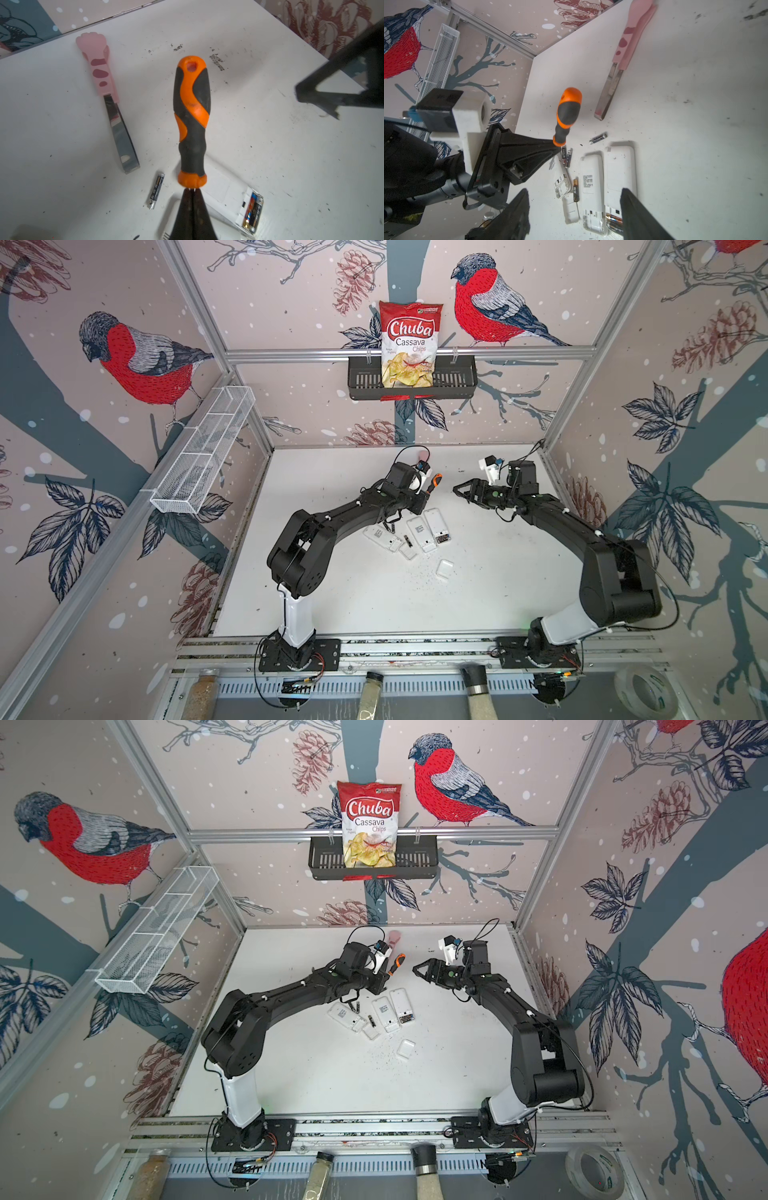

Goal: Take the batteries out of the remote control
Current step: 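Hold the screwdriver out with the left gripper while the right gripper grasps its handle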

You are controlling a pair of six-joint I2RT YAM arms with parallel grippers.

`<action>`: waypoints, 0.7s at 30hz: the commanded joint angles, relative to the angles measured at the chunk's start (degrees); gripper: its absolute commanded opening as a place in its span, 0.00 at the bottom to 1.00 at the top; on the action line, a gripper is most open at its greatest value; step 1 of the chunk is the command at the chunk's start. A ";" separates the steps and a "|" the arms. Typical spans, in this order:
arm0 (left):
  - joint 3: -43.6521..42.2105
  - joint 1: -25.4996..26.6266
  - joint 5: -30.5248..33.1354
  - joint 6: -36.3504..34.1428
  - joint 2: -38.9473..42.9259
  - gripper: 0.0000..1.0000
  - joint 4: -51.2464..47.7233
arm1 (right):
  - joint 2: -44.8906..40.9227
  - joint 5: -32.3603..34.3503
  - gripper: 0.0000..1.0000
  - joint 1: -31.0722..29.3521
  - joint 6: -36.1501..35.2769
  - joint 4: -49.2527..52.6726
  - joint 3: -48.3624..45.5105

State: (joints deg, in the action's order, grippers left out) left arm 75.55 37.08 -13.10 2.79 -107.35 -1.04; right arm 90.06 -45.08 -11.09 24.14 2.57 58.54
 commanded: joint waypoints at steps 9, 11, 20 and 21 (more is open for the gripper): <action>-5.32 1.63 -5.99 -5.11 5.81 0.00 8.78 | 7.80 -1.71 0.66 -7.21 -8.30 12.68 11.93; -5.97 1.94 -6.17 -5.55 6.31 0.00 9.27 | 8.74 -1.69 0.65 -7.62 -8.34 13.31 12.73; -7.71 2.47 -7.03 -6.69 7.85 0.00 10.34 | 11.18 -3.42 0.49 -7.28 -9.39 15.71 15.64; -7.87 2.47 -7.27 -6.80 8.06 0.00 10.55 | 11.25 -3.84 0.48 -7.04 -9.44 15.71 15.81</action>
State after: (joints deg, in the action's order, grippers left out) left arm 68.01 39.38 -19.22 -2.85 -100.20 6.20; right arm 100.99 -47.29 -18.46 16.19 17.04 73.69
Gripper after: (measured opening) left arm 0.051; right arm 0.490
